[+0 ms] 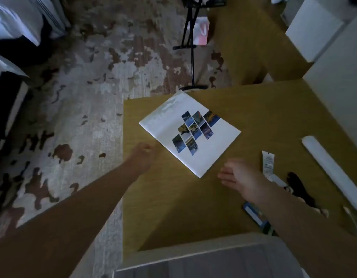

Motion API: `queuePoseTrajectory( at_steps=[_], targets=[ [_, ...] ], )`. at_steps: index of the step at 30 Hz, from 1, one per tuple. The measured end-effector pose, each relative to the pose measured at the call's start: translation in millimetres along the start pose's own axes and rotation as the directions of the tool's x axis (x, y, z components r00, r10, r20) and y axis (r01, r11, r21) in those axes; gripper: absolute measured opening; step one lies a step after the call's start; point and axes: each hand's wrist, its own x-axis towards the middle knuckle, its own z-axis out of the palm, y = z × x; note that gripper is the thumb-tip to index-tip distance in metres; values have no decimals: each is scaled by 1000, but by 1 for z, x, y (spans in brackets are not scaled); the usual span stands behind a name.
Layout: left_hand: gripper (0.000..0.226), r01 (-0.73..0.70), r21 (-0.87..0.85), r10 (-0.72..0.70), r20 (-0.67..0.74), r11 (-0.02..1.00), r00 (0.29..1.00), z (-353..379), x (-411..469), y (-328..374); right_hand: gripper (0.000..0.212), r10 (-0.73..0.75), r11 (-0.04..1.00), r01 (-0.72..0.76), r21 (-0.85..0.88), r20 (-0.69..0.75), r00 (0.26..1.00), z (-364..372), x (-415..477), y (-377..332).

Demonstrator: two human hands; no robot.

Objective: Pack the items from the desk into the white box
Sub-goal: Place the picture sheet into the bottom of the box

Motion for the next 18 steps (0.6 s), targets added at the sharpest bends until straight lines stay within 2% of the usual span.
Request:
queuePoseTrajectory(
  at_steps=[2,5,8,11,13,15,18],
  targets=[
    [32,-100,170,113,-69,980,991,5,26,8,25,36,999,-35,19,-62,997,6,18,3],
    [42,-123,333,181,-150,935,972,7,62,22,32,115,987,-107,118,-61,992,12,37,9],
    [63,-145,439,190,-59,887,980,10,86,24,38,136,980,-134,145,-2,991,12,46,4],
    [69,-137,593,190,-28,794,981,18,95,21,39,182,954,-182,237,24,983,17,50,-1],
    [67,-116,611,207,-81,783,975,21,93,22,33,167,960,-163,228,2,986,25,52,1],
    [69,-95,554,193,-122,827,974,20,89,25,20,186,953,-171,249,-37,982,28,53,6],
    [71,-35,440,123,-174,897,977,18,79,25,22,183,963,-166,214,-65,981,30,53,8]
  ],
)
